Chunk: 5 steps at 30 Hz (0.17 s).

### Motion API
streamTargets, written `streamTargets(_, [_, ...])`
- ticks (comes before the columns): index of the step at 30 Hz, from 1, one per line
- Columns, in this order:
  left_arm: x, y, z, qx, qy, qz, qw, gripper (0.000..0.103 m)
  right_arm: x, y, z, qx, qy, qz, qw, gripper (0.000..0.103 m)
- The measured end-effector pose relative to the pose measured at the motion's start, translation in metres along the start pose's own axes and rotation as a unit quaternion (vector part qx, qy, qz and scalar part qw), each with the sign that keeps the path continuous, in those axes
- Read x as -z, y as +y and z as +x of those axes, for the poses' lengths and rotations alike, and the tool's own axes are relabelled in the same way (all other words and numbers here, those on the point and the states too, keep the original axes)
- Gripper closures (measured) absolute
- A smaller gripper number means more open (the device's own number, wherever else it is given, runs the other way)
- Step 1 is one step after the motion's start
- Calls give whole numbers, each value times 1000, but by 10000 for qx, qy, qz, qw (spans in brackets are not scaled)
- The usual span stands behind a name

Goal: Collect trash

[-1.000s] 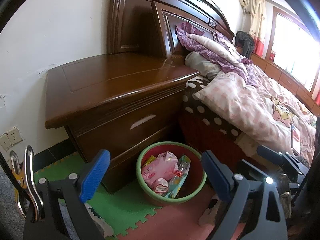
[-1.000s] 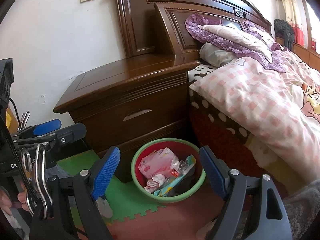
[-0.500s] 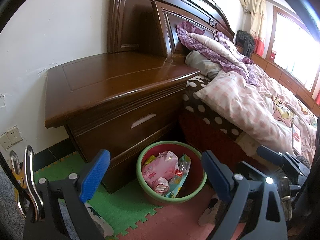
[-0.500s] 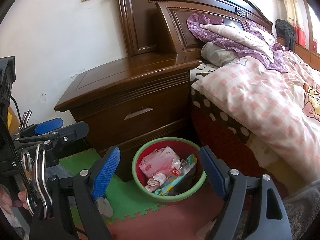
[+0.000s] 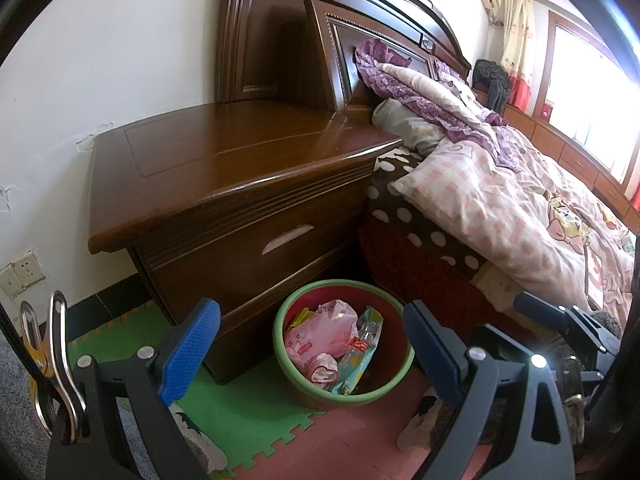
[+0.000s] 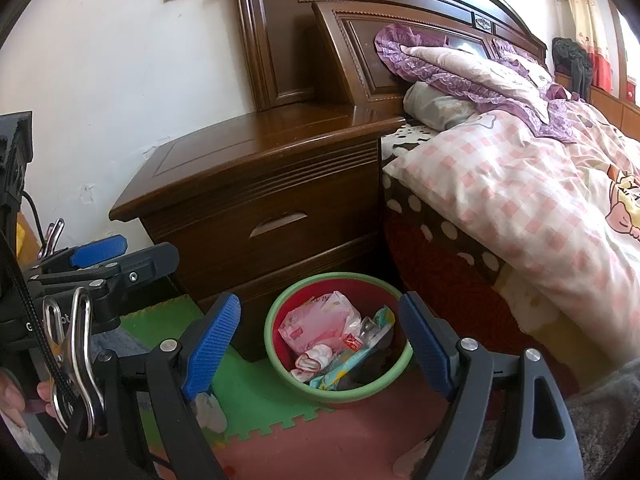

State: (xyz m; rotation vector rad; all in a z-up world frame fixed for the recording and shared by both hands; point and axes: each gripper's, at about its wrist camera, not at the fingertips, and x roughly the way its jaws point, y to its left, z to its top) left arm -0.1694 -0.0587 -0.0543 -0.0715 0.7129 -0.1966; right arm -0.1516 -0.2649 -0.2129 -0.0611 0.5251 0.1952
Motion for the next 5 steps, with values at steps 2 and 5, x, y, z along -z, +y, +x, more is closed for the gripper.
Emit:
streamTargets(2, [-1, 0, 1, -1, -2, -15, 10000, 8, 2, 1, 1, -7, 8, 0, 10000, 20])
streamTargets(5, [0, 1, 2, 1, 17, -2, 10000, 8, 4, 0, 2, -24, 21, -2, 10000, 20])
